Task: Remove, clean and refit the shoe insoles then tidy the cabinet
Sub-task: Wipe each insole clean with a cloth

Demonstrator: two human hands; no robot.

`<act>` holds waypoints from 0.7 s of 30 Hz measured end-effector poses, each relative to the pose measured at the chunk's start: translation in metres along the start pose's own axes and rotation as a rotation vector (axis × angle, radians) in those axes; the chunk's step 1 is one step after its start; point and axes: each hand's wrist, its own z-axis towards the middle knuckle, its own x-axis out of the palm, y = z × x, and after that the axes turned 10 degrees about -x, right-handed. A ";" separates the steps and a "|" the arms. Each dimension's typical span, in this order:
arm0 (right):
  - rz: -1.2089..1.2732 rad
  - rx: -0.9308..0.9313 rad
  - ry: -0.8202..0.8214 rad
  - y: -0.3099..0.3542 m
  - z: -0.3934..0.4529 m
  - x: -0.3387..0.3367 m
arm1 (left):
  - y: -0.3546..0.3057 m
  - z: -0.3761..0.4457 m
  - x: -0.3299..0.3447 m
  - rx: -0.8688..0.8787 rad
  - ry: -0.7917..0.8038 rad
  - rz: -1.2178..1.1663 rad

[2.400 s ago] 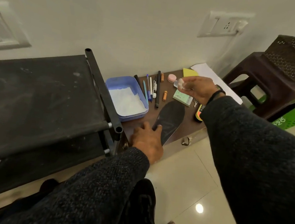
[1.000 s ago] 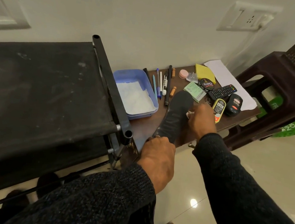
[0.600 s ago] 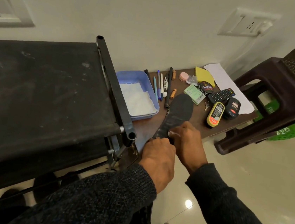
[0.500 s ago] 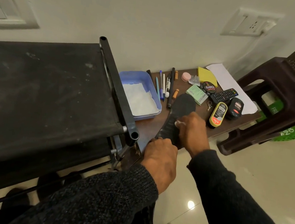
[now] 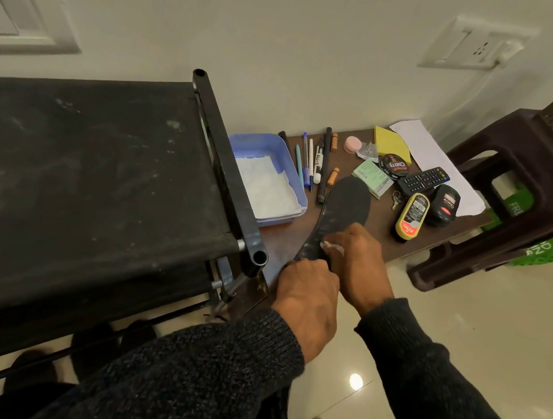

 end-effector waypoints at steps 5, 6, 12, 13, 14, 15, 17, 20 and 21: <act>0.024 -0.028 0.068 -0.005 0.001 -0.007 | 0.000 -0.001 0.003 0.004 -0.008 0.033; -0.006 -0.021 0.051 -0.007 0.006 -0.005 | 0.000 -0.001 0.004 0.004 -0.001 0.036; -0.111 0.067 0.006 -0.018 0.054 -0.009 | 0.001 0.003 0.003 -0.019 0.068 -0.006; -0.114 0.079 0.007 -0.021 0.062 -0.009 | 0.000 0.004 0.002 -0.026 0.084 -0.017; -0.110 0.090 0.010 -0.023 0.069 -0.009 | 0.000 0.004 0.001 -0.039 0.102 -0.030; -0.107 0.100 0.013 -0.024 0.075 -0.008 | 0.000 0.005 0.000 -0.058 0.122 -0.046; -0.102 0.121 0.002 -0.027 0.082 -0.006 | -0.001 0.005 -0.001 -0.073 0.152 -0.049; -0.102 0.100 -0.014 -0.026 0.082 -0.003 | -0.001 0.004 0.001 -0.032 0.125 0.019; -0.090 0.081 -0.009 -0.025 0.079 -0.002 | -0.001 0.004 0.001 -0.029 0.119 0.027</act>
